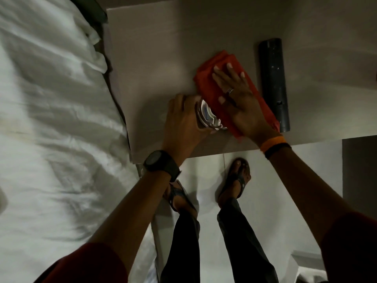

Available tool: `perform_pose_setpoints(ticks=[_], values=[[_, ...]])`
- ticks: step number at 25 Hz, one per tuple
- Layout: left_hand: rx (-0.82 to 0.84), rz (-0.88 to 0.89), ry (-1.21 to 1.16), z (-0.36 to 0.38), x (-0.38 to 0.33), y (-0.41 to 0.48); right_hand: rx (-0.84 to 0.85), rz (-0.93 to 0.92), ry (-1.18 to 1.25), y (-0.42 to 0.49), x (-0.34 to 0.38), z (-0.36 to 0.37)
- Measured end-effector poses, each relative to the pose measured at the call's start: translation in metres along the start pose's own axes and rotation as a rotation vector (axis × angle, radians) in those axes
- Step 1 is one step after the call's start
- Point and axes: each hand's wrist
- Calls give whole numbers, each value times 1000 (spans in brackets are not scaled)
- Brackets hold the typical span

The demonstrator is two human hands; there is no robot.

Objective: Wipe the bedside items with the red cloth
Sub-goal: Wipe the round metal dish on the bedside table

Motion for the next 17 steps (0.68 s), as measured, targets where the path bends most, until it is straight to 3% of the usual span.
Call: perform_pose_setpoints(ticks=[5,11,14,17], values=[[165,78,-80,0,-2,28,26,-6,-2,14,7,2],[62,32,0,7,-4,16,-179,236,23,-64,30,32],[72,1,-27,8,-3,10,-140,206,-51,-101,34,41],[19,-19,-8,11,-5,5,-143,189,-96,-55,16,31]])
Point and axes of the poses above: each hand's wrist, its own y-axis towards the middle knuckle, its own z-axis out of the palm, x = y × z, and after that the axes turned 6 degrees about -x, right-handed
